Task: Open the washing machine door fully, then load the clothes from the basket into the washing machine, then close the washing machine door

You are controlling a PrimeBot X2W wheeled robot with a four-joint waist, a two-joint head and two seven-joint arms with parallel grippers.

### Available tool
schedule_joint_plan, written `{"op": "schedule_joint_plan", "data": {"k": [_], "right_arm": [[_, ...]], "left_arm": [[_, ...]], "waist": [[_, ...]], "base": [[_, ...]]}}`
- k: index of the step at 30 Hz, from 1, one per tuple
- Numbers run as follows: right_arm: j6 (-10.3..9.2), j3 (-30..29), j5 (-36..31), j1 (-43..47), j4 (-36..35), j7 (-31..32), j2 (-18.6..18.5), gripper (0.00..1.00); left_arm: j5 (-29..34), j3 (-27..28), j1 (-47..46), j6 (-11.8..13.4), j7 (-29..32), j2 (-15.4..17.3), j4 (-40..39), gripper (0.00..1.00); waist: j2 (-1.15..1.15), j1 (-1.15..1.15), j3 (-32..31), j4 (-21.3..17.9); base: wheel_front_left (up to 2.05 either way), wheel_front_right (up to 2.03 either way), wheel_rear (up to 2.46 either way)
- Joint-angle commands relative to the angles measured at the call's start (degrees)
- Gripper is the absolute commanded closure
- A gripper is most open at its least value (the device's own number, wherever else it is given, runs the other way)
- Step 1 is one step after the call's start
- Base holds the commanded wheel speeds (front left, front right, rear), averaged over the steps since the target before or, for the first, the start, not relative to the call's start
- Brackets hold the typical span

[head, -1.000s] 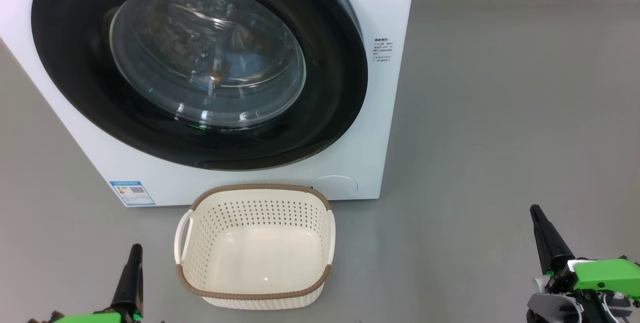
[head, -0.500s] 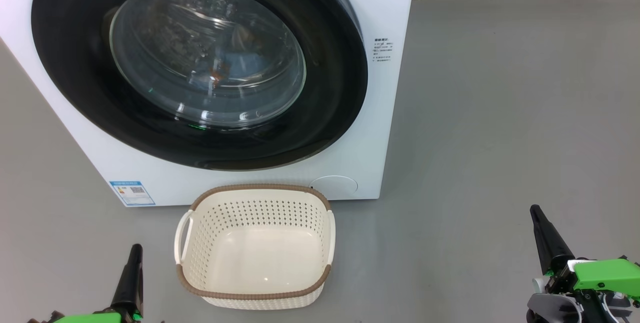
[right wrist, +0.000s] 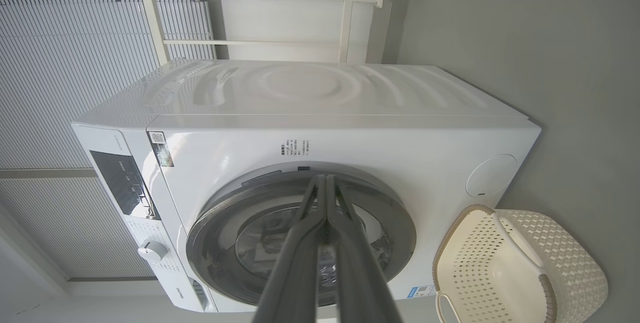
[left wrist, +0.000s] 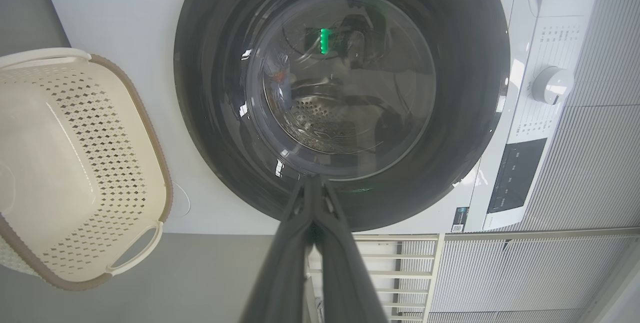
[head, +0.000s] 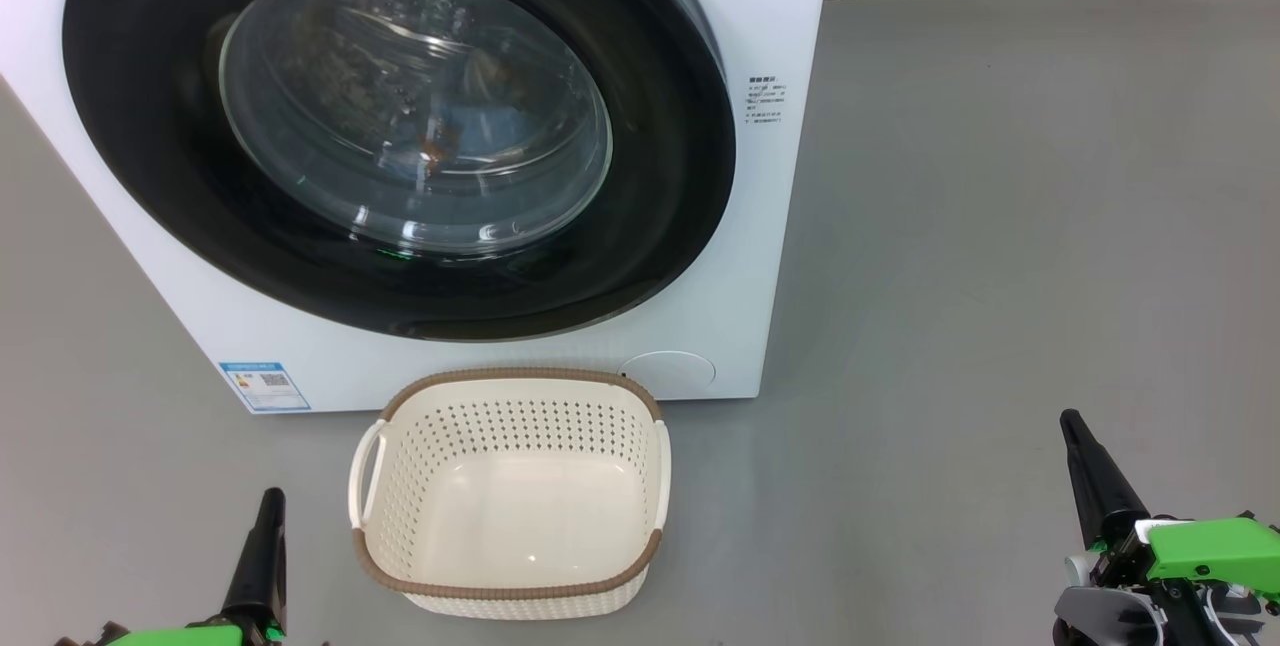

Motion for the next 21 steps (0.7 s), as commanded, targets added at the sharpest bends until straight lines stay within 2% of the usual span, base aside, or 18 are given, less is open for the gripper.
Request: {"op": "schedule_joint_plan", "data": {"k": [1,21], "right_arm": [[0.18,1.01,0.23,-2.49,-1.68,0.27,-0.46,1.00],[0.18,1.01,0.23,-2.49,-1.68,0.28,-0.46,1.00]], "left_arm": [[-0.45,1.89,-2.39,-0.22,0.37,0.52,-1.80,1.00],[-0.46,1.89,-2.39,-0.22,0.36,0.52,-1.80,1.00]], "waist": [[0.00,0.00,0.00,0.00],[0.00,0.00,0.00,0.00]], "base": [[0.00,0.00,0.00],[0.00,0.00,0.00]]}}
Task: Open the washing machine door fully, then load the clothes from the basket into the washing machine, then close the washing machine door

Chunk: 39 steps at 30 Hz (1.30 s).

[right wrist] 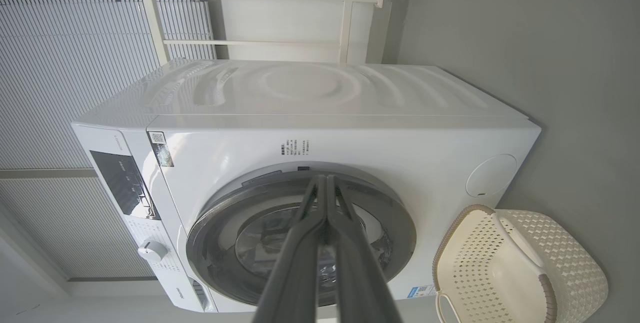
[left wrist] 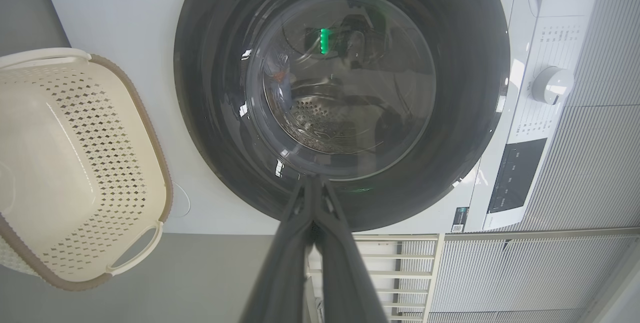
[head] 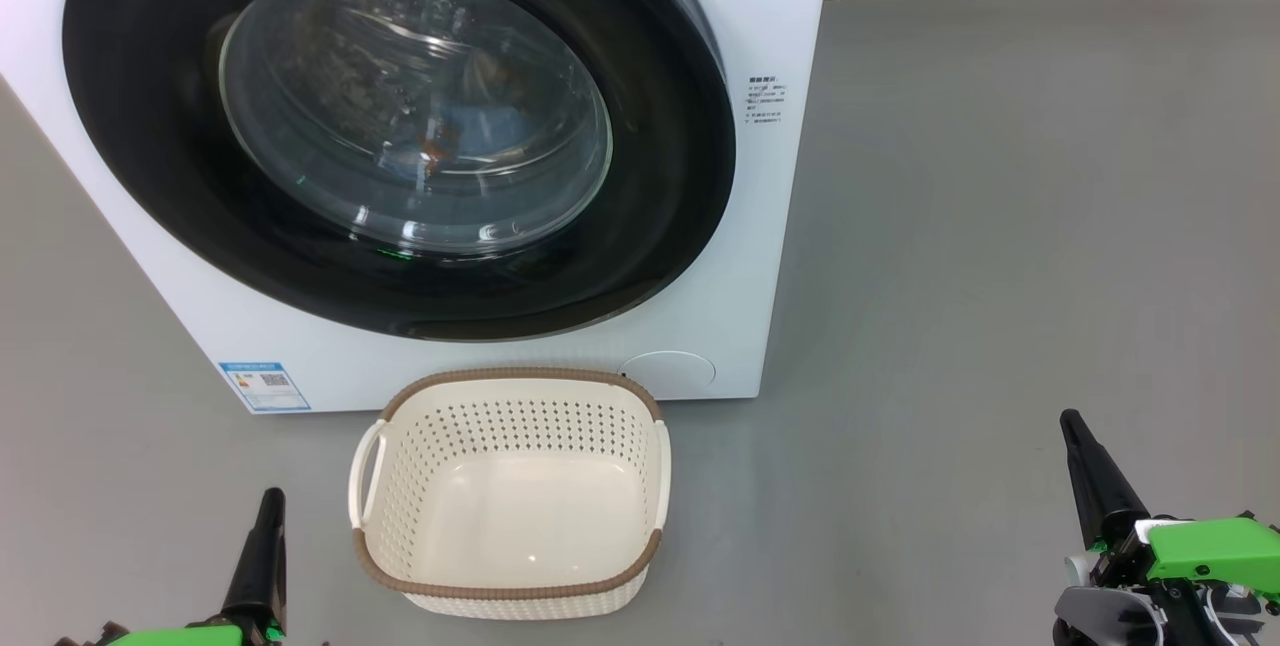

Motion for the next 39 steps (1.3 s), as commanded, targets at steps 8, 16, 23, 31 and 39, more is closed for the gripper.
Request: {"op": "schedule_joint_plan", "data": {"k": [8,16,23,31,39], "right_arm": [[0.18,1.00,0.23,-2.49,-1.68,0.28,-0.47,1.00],[0.18,1.00,0.22,-2.49,-1.68,0.28,-0.46,1.00],[0.18,1.00,0.22,-2.49,-1.68,0.28,-0.46,1.00],[0.18,1.00,0.22,-2.49,-1.68,0.29,-0.46,1.00],[0.18,1.00,0.22,-2.49,-1.68,0.29,-0.46,1.00]], "left_arm": [[-0.46,1.88,-2.39,-0.23,0.36,0.52,-1.80,1.00],[-0.46,1.88,-2.39,-0.23,0.36,0.52,-1.80,1.00],[-0.46,1.88,-2.39,-0.23,0.36,0.52,-1.80,1.00],[-0.46,1.87,-2.39,-0.23,0.36,0.52,-1.80,1.00],[-0.46,1.87,-2.39,-0.23,0.36,0.52,-1.80,1.00]], "waist": [[0.00,0.00,0.00,0.00],[0.00,0.00,0.00,0.00],[0.00,0.00,0.00,0.00],[0.00,0.00,0.00,0.00],[0.00,0.00,0.00,0.00]], "base": [[0.00,0.00,0.00],[0.00,0.00,0.00],[0.00,0.00,0.00],[0.00,0.00,0.00],[0.00,0.00,0.00]]}}
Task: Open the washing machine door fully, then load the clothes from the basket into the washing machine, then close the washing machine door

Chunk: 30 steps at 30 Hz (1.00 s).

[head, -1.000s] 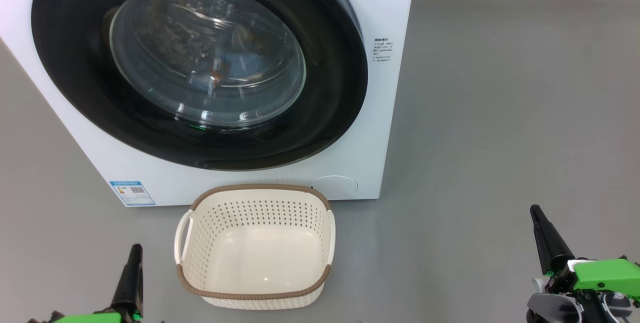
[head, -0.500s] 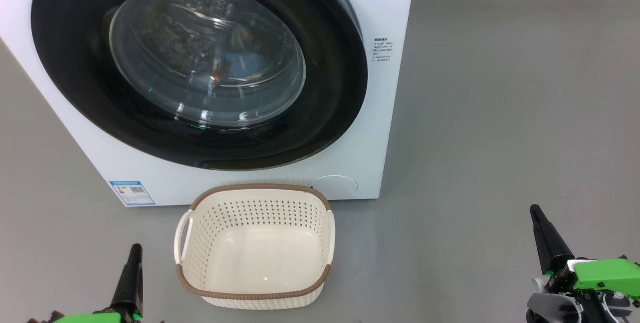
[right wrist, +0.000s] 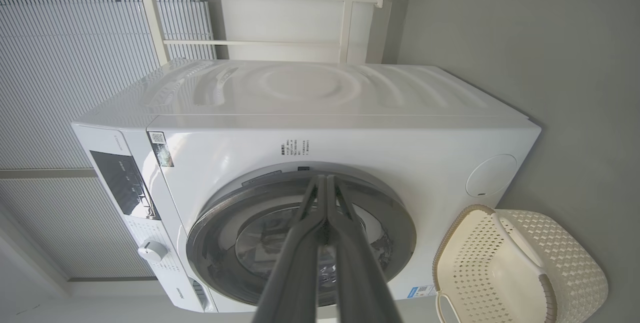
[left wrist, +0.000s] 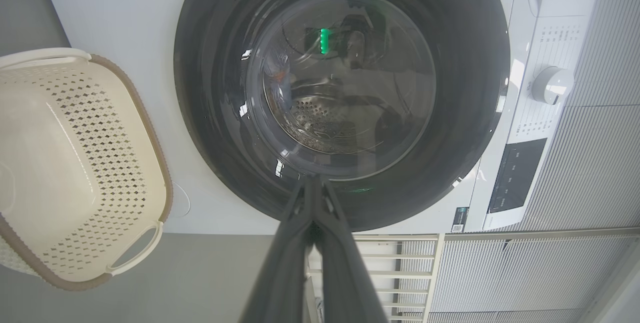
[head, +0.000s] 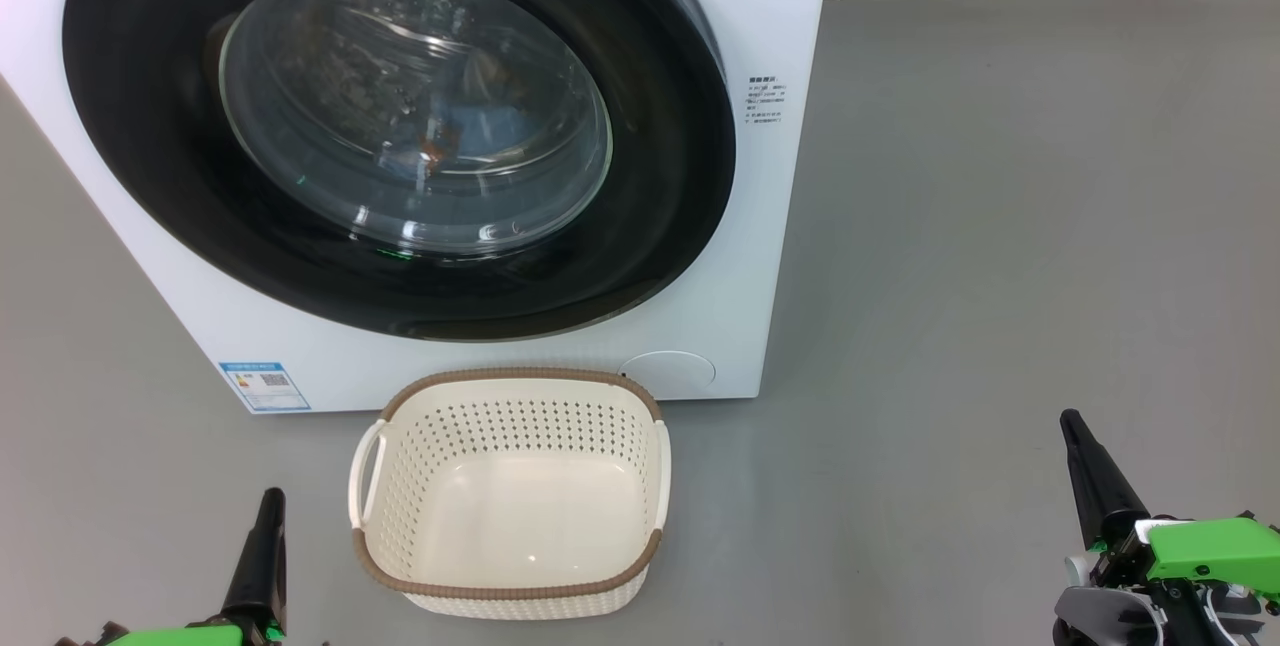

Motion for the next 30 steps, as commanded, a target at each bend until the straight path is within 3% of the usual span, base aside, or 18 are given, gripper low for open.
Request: {"op": "schedule_joint_plan", "data": {"k": [1,30], "right_arm": [[0.18,1.01,0.22,-2.49,-1.68,0.29,-0.46,1.00],[0.18,1.00,0.22,-2.49,-1.68,0.29,-0.46,1.00]], "left_arm": [[-0.46,1.87,-2.39,-0.23,0.36,0.52,-1.80,1.00],[-0.46,1.87,-2.39,-0.23,0.36,0.52,-1.80,1.00]], "waist": [[0.00,0.00,0.00,0.00],[0.00,0.00,0.00,0.00]], "base": [[0.00,0.00,0.00],[0.00,0.00,0.00]]}}
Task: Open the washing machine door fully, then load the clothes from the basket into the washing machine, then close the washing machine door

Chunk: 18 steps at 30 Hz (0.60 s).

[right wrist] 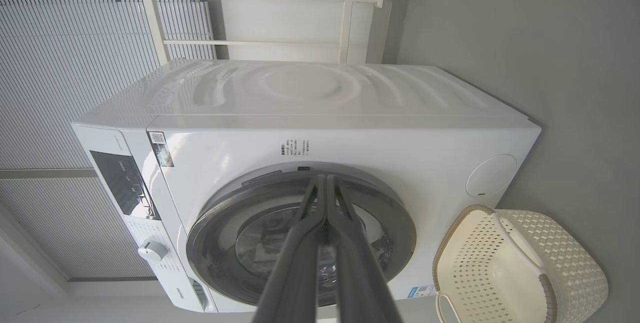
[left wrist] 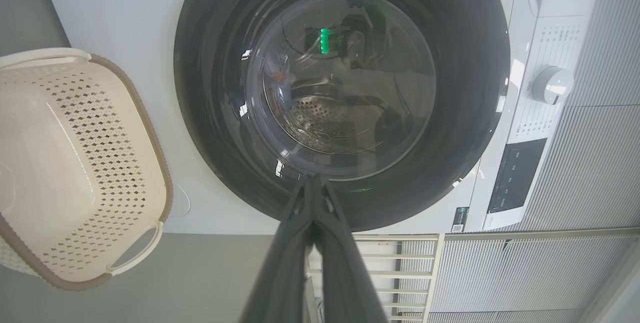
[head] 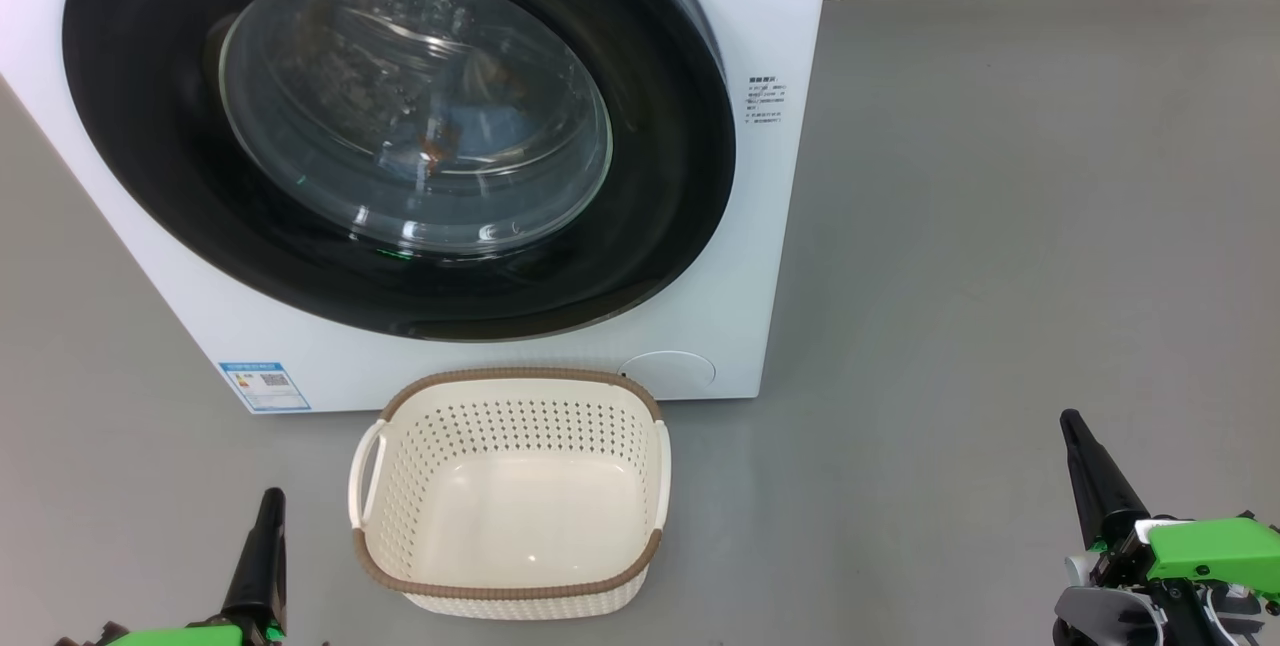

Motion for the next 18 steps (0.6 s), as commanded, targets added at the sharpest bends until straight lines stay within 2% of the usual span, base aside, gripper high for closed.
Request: {"op": "schedule_joint_plan", "data": {"k": [1,18], "right_arm": [[0.18,1.01,0.22,-2.50,-1.68,0.29,-0.47,1.00],[0.18,1.01,0.21,-2.50,-1.68,0.29,-0.47,1.00]], "left_arm": [[-0.46,1.87,-2.39,-0.22,0.36,0.52,-1.80,1.00],[-0.47,1.87,-2.39,-0.22,0.36,0.52,-1.80,1.00]], "waist": [[0.00,0.00,0.00,0.00],[0.00,0.00,0.00,0.00]], "base": [[0.00,0.00,0.00],[0.00,0.00,0.00]]}}
